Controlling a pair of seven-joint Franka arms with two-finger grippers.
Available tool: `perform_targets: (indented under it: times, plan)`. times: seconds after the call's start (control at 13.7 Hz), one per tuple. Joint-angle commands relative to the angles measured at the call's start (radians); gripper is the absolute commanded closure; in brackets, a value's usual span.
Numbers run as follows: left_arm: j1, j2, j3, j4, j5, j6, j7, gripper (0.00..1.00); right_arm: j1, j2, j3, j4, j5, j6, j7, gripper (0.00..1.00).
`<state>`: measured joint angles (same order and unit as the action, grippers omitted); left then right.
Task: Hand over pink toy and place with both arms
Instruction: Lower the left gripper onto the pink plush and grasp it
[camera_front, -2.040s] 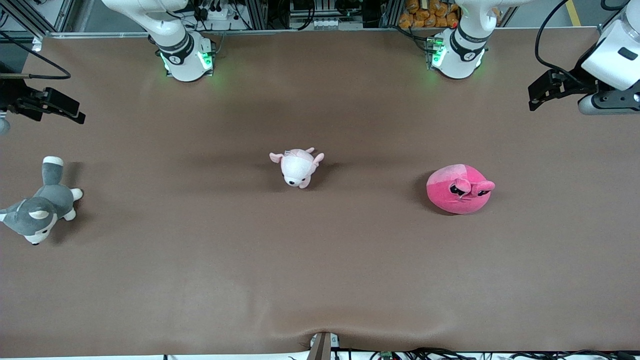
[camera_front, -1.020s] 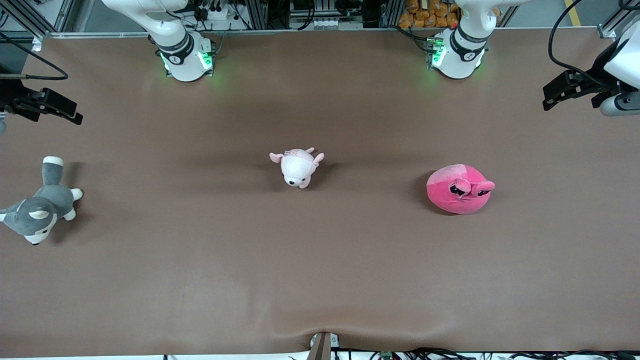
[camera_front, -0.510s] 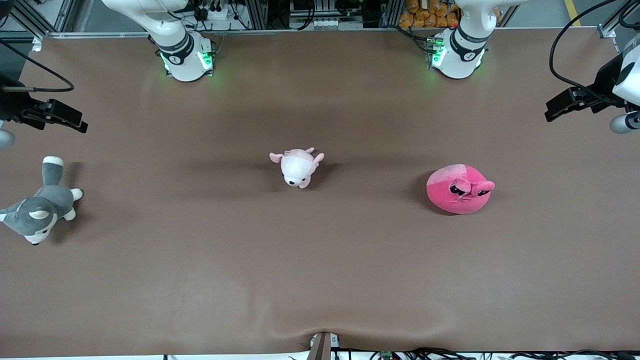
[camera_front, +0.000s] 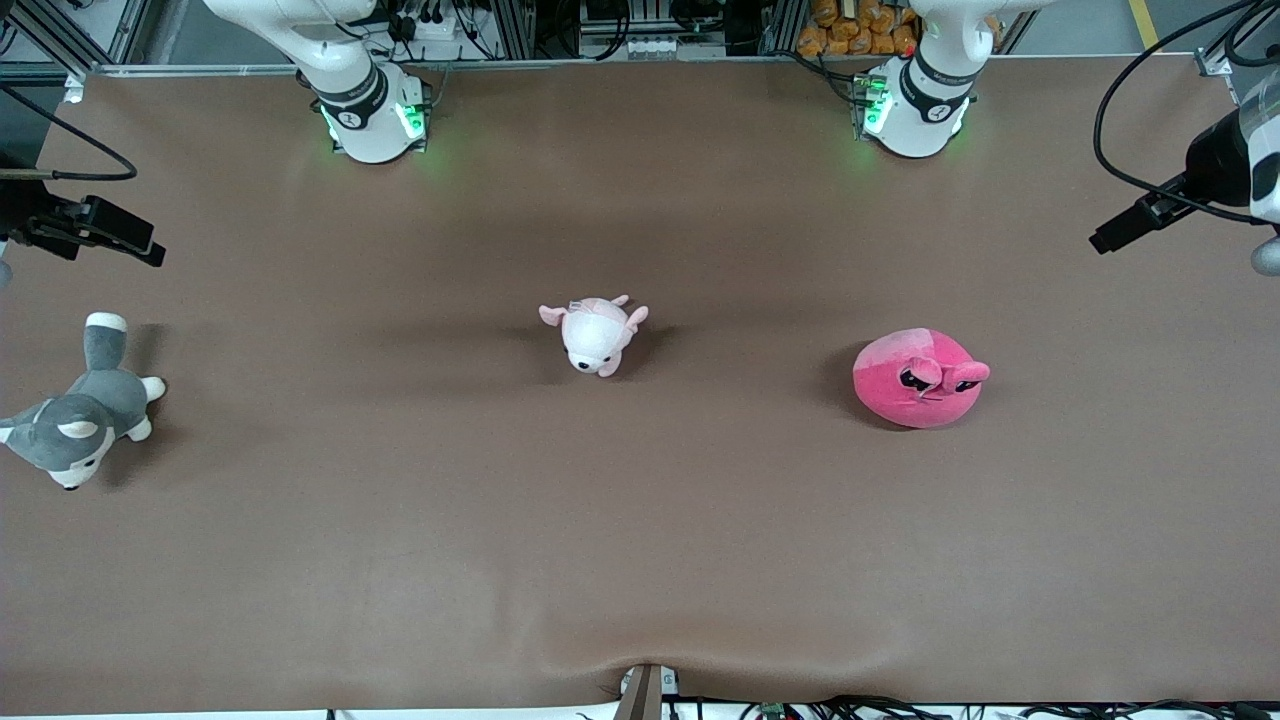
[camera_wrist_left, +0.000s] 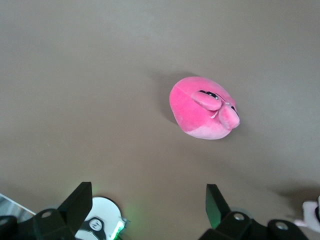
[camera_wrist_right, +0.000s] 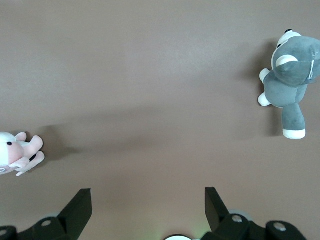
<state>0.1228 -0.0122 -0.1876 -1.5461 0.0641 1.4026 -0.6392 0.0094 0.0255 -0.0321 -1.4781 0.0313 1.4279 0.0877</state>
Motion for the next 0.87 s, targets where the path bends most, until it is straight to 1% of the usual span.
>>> perform_targets:
  times: [0.0,0.22,0.36,0.44,0.73,0.8]
  plan:
    - [0.04,0.024,-0.007,0.006,-0.006,-0.019,-0.136,0.0,-0.011,-0.004,0.004,0.025,-0.014,-0.015,0.009,0.0]
    - [0.046,0.047,-0.007,-0.009,-0.009,-0.016,-0.333,0.0,-0.032,-0.004,0.008,0.047,-0.01,-0.017,0.012,0.0]
    - [0.051,0.057,-0.007,-0.028,-0.01,-0.01,-0.428,0.0,-0.042,-0.004,0.004,0.051,-0.011,-0.006,0.011,0.0]
    - [0.069,0.058,-0.007,-0.034,-0.013,-0.001,-0.465,0.0,-0.054,-0.002,0.006,0.061,-0.005,-0.012,0.001,0.0]
    - [0.09,0.061,-0.007,-0.101,-0.061,0.081,-0.614,0.0,-0.034,0.002,0.014,0.058,-0.007,-0.032,0.009,0.0]
    - [0.092,0.064,-0.007,-0.117,-0.101,0.104,-0.669,0.0,-0.032,0.002,0.014,0.056,-0.007,-0.032,0.009,0.0]
